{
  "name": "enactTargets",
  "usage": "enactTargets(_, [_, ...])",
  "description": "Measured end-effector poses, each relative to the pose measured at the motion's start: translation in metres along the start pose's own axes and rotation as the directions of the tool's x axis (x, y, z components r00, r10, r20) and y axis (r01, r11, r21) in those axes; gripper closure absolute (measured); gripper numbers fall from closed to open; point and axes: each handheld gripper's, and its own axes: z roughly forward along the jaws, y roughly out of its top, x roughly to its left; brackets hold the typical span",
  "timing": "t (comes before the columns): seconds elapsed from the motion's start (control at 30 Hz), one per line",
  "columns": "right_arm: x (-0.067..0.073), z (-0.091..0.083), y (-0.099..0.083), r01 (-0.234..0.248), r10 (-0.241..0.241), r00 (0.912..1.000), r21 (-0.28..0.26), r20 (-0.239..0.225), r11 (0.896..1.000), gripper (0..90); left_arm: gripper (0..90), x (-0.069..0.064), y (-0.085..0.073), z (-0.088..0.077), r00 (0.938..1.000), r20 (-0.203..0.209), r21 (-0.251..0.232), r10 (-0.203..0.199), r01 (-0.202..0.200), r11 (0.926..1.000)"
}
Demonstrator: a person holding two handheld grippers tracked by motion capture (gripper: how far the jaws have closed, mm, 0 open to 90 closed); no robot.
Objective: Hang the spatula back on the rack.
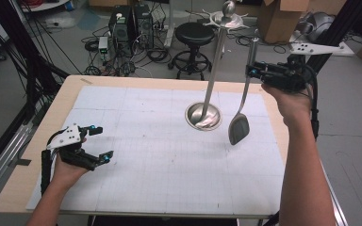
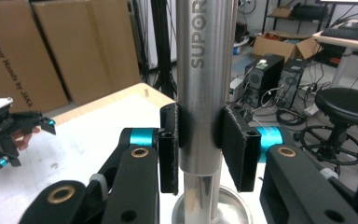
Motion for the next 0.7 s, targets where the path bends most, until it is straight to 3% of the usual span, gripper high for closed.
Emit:
enactTargets(0.23, [-0.011, 0.002, 0.003, -0.001, 0.001, 1.0000, 0.030, 0.005, 1.000, 69.5, 1.7, 0.000, 0.001, -0.001, 1.0000, 0.000, -0.004, 0.003, -0.003, 1.0000])
enactTargets(0.7, [-0.022, 0.002, 0.006, -0.022, 0.022, 0.9996, 0.023, 0.018, 0.999, 69.5, 1.7, 0.000, 0.001, -0.001, 1.0000, 0.002, -0.014, 0.002, -0.001, 0.9999])
